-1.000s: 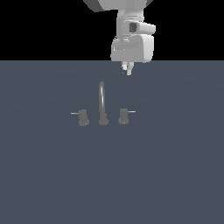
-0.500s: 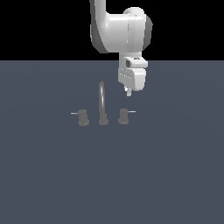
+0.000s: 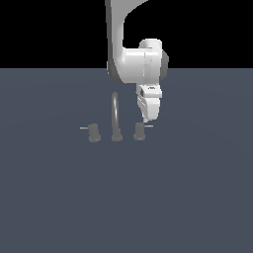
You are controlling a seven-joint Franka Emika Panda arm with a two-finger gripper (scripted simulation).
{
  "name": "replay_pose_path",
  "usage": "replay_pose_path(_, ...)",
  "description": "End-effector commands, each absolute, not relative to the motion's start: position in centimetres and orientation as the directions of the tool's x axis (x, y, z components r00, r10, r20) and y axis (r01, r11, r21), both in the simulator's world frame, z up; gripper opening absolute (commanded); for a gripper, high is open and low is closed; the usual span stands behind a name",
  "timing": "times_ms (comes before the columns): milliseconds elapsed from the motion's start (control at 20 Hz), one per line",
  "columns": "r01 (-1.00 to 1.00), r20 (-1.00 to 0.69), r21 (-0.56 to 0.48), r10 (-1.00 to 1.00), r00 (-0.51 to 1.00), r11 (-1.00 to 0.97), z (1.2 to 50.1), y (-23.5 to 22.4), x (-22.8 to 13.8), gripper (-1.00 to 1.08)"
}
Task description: Turn on the faucet by rotating a designated handle.
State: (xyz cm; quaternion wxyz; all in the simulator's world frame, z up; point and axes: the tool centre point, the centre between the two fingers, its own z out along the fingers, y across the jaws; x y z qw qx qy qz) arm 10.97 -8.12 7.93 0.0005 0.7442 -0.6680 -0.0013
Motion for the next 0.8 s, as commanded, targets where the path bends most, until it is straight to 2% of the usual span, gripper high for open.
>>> replay_pose_path(0,-0.996,0.0,0.0,-0.996,0.084,-0.084,7.0,-8.2,11.2,-1.0)
replay_pose_path(450,-0.998,0.0,0.001,-0.998,0.069,-0.069,6.3,-8.3,11.2,-1.0)
replay_pose_path(750,-0.998,0.0,0.001,-0.998,0.069,-0.069,6.3,-9.4,9.6,-1.0)
